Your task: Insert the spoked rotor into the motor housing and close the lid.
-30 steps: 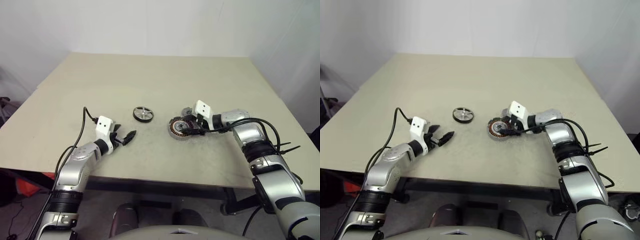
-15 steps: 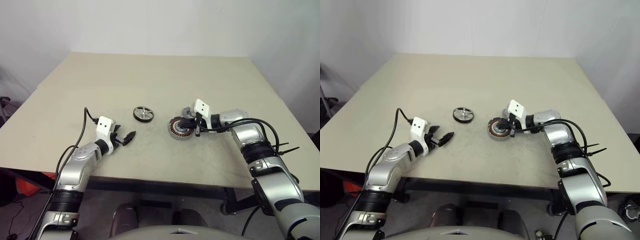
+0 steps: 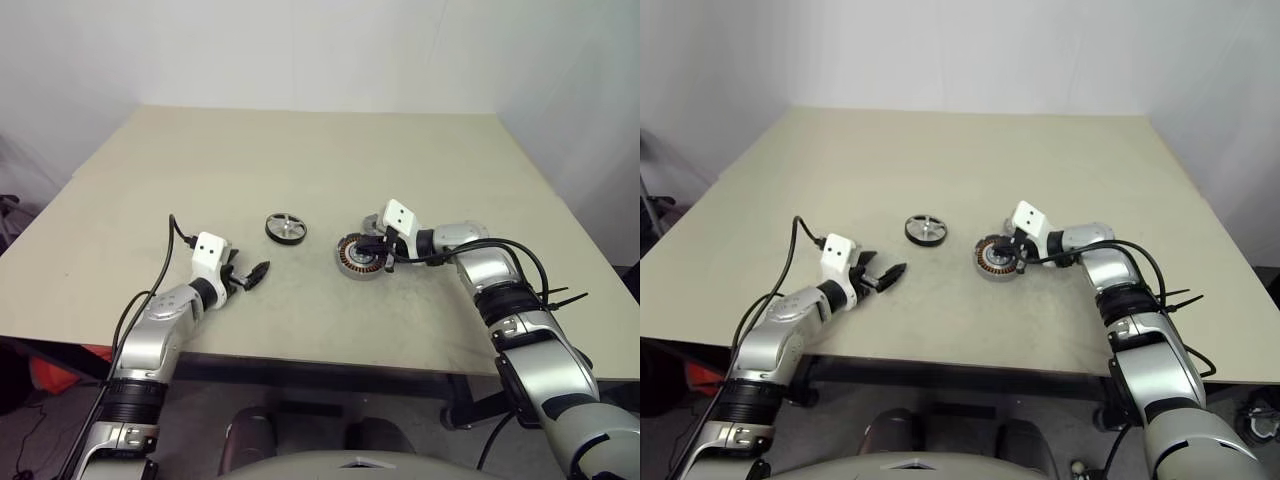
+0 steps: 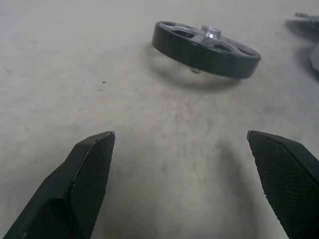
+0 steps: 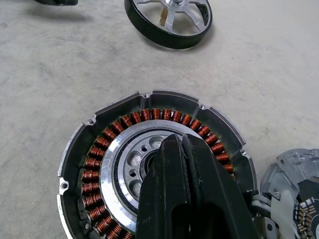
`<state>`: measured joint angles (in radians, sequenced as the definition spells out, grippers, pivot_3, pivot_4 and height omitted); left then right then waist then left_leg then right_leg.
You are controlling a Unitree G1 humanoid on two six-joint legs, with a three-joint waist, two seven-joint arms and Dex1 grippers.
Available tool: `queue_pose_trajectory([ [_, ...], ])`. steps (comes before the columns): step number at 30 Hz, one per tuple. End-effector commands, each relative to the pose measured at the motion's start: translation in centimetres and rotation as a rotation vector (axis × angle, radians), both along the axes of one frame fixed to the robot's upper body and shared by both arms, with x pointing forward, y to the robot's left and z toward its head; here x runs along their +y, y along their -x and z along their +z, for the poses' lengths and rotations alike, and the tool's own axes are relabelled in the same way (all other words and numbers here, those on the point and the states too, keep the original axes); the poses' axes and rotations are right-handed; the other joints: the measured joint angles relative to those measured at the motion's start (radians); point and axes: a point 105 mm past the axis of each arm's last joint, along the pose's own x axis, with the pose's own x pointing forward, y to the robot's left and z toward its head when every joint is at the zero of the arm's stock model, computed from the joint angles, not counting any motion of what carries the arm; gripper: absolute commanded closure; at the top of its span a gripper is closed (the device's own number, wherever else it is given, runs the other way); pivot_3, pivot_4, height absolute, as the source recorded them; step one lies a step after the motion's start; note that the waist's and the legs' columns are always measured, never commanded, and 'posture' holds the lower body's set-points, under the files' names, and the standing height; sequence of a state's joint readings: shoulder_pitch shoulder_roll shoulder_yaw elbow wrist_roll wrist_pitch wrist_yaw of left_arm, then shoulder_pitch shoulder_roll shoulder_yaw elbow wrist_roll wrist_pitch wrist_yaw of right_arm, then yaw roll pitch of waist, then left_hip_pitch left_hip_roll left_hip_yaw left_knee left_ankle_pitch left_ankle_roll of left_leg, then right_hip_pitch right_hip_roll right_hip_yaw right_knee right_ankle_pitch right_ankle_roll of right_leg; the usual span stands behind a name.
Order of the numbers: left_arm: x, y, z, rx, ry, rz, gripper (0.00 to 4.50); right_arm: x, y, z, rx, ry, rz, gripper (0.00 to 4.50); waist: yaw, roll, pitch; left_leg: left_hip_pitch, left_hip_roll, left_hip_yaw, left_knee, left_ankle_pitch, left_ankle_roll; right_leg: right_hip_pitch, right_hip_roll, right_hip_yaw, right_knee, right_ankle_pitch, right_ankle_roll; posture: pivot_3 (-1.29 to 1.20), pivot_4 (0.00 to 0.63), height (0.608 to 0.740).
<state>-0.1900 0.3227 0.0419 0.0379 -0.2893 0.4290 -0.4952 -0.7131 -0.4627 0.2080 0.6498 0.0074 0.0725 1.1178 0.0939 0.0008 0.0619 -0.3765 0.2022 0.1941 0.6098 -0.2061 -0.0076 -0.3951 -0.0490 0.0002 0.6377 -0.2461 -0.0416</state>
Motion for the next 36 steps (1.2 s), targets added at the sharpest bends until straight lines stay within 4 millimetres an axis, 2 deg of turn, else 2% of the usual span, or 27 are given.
queue_pose_trajectory([
  [1, 0.1, -0.8, 1.8, -0.046, 0.032, 0.018, 0.00, 0.8, -0.4, 3.6, -0.077, -0.079, 0.036, 4.46, 0.000, 0.000, 0.000, 0.000, 0.000, 0.000, 0.000, 0.000, 0.000, 0.000, 0.000, 0.000, 0.000, 0.000, 0.000, 0.00, 0.000, 0.740],
  [5, 0.0, -1.6, 2.4, -0.034, 0.140, 0.062, 0.00, 1.5, -0.2, 6.6, -0.127, -0.165, 0.058, 4.46, 0.001, 0.000, 0.000, -0.002, 0.000, 0.000, 0.000, 0.000, 0.000, -0.002, 0.000, 0.000, 0.000, 0.000, 0.000, 0.00, 0.000, 0.740],
  [8, 0.1, -2.3, 2.0, 0.003, 0.168, 0.111, 0.00, 0.9, -0.5, 6.8, -0.131, -0.159, 0.019, 4.46, 0.001, 0.000, 0.000, -0.002, 0.000, 0.000, 0.000, 0.000, 0.000, -0.002, 0.000, 0.000, 0.000, 0.000, 0.000, 0.00, 0.000, 0.740],
  [14, -0.3, -1.9, 1.7, 0.012, 0.155, 0.093, 0.00, -0.4, 0.3, 4.4, -0.085, -0.115, -0.010, 4.46, 0.003, 0.000, 0.000, -0.002, 0.000, 0.000, 0.000, 0.000, 0.000, -0.001, 0.000, 0.000, -0.001, 0.000, 0.000, 0.00, 0.000, 0.740],
  [23, 0.6, -2.1, 1.7, 0.015, 0.132, 0.126, 0.00, -0.9, 1.8, -1.2, 0.015, 0.009, -0.043, 4.46, 0.001, 0.000, 0.000, -0.002, 0.000, 0.000, 0.000, 0.000, 0.000, -0.001, 0.000, 0.000, -0.001, 0.000, 0.000, 0.00, 0.000, 0.740],
  [25, 0.7, -2.1, 1.6, 0.021, 0.130, 0.132, 0.00, -1.0, 1.7, -1.8, 0.010, 0.026, -0.060, 4.46, 0.000, -0.001, 0.000, 0.001, 0.000, 0.000, 0.000, 0.000, 0.000, 0.001, 0.000, 0.000, -0.001, 0.000, 0.000, 0.00, 0.000, 0.740],
  [30, 1.0, -2.2, 1.5, 0.031, 0.127, 0.145, 0.00, -0.9, 0.9, 0.7, -0.037, -0.027, -0.061, 4.46, 0.000, -0.001, 0.000, 0.005, 0.000, 0.000, 0.000, 0.000, 0.000, 0.006, 0.000, 0.000, -0.001, 0.000, 0.001, 0.00, 0.000, 0.740],
  [36, 1.0, -2.2, 1.3, 0.043, 0.134, 0.148, 0.00, -0.2, 1.3, 3.0, -0.084, -0.052, -0.006, 4.46, 0.001, -0.001, 0.000, 0.003, 0.000, 0.000, -0.001, 0.000, 0.000, 0.004, 0.000, 0.000, -0.002, 0.000, 0.000, 0.00, 0.000, 0.740],
])
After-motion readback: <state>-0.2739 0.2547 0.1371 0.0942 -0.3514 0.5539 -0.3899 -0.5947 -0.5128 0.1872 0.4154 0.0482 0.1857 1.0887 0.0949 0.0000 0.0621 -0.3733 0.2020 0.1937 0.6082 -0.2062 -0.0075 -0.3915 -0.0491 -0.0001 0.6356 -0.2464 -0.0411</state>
